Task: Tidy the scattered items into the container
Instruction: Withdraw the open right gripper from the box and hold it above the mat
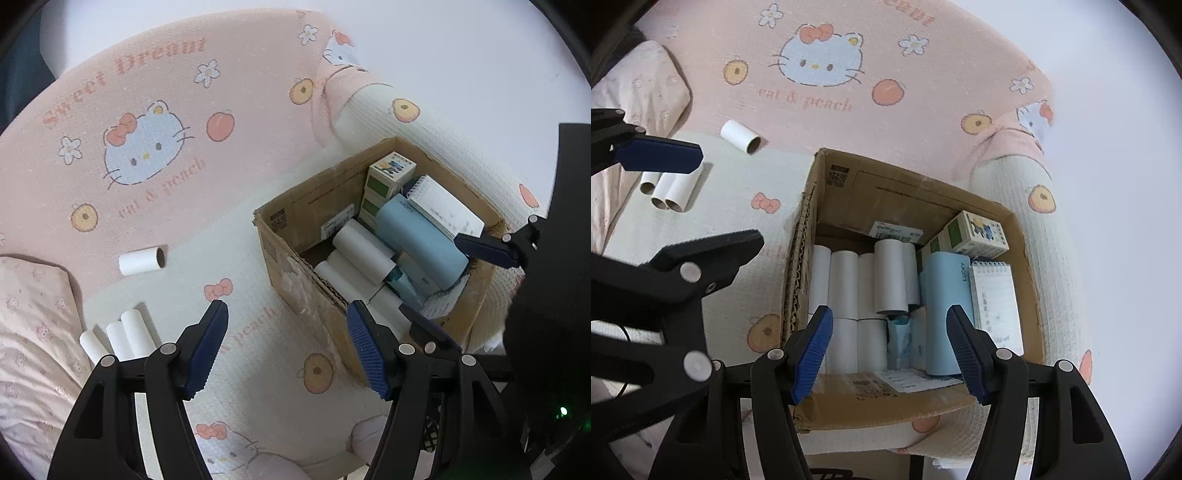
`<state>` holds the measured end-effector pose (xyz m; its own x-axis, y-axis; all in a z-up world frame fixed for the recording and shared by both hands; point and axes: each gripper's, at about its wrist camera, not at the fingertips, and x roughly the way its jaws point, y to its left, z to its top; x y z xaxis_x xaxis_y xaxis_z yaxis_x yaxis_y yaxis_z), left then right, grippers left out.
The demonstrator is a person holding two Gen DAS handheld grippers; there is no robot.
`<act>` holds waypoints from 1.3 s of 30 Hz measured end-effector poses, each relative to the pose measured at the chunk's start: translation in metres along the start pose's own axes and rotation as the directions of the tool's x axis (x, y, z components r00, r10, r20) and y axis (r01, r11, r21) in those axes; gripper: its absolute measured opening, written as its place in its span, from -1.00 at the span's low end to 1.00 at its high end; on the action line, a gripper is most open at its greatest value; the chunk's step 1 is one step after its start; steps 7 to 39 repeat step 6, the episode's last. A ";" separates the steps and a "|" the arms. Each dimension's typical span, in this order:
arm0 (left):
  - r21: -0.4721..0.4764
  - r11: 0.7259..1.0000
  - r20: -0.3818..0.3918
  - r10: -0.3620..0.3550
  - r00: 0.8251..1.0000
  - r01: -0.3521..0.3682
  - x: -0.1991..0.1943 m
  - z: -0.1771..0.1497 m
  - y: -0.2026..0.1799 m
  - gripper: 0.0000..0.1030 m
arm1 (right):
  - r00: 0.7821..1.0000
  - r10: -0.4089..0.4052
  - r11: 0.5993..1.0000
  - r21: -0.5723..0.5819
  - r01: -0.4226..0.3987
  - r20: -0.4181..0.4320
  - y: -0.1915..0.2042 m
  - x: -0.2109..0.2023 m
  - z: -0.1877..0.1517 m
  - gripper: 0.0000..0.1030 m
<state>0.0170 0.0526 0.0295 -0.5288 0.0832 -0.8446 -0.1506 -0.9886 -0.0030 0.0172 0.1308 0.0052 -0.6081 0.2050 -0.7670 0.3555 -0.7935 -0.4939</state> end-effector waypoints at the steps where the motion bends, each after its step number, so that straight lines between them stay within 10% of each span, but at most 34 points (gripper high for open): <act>1: 0.000 1.000 0.004 0.000 1.000 0.000 -0.001 0.000 -0.001 0.37 | 1.000 0.007 1.000 -0.003 -0.007 0.006 0.000 -0.001 0.000 0.19; 39: 0.010 1.000 0.005 -0.009 1.000 0.009 -0.002 0.001 -0.006 0.38 | 1.000 0.016 1.000 -0.013 -0.015 0.022 0.001 -0.004 -0.002 0.19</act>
